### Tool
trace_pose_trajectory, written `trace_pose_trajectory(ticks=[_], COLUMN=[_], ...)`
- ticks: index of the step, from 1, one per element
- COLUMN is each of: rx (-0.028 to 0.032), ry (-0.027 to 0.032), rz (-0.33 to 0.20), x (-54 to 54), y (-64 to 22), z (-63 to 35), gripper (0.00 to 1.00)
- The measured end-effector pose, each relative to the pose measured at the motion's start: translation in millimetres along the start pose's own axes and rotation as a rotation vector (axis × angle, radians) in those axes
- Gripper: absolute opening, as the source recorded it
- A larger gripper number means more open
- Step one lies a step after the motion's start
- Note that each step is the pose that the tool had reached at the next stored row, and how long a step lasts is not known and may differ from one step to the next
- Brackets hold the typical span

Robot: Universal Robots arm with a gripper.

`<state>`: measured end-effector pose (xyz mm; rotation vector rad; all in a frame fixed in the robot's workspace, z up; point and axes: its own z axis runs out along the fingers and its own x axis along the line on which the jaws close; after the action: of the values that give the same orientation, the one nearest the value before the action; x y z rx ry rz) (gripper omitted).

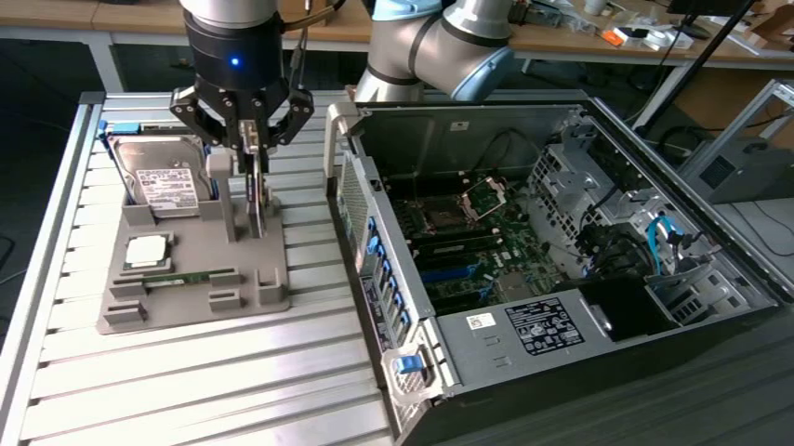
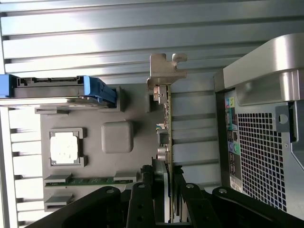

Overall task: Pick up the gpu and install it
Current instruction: 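Pick up the gpu and move the gpu toward the slot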

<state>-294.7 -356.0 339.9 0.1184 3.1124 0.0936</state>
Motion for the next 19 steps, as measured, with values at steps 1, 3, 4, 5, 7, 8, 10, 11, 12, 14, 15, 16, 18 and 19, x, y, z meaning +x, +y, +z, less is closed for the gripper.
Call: trace_pose_trajectory(ticks=[1, 3, 4, 5, 7, 8, 10, 11, 12, 14, 15, 16, 18, 19], rx=[0.0000, 0.0000, 0.0000, 0.0001, 0.0000, 0.0001, 0.0000, 0.0000, 0.0000, 0.0000, 0.0000, 0.0000, 0.0000, 0.0000], ry=[0.0000, 0.0000, 0.0000, 0.0001, 0.0000, 0.0002, 0.0001, 0.0000, 0.0000, 0.0000, 0.0000, 0.0000, 0.0000, 0.0000], rz=[0.000, 0.000, 0.000, 0.000, 0.000, 0.000, 0.000, 0.000, 0.000, 0.000, 0.000, 0.000, 0.000, 0.000], x=[0.0, 0.0, 0.0, 0.0, 0.0, 0.0, -0.1, -0.1, -0.1, -0.1, -0.1, -0.1, -0.1, -0.1], y=[0.0, 0.0, 0.1, 0.1, 0.1, 0.1, 0.2, 0.2, 0.2, 0.2, 0.3, 0.3, 0.3, 0.3], z=[-0.2, -0.7, -1.1, -1.3, -1.7, -2.1, -3.0, -3.2, -3.5, -4.0, -4.2, -4.5, -4.8, -5.0], gripper=[0.27, 0.27, 0.27, 0.27, 0.27, 0.27, 0.27, 0.27, 0.27, 0.27, 0.27, 0.27, 0.27, 0.27])
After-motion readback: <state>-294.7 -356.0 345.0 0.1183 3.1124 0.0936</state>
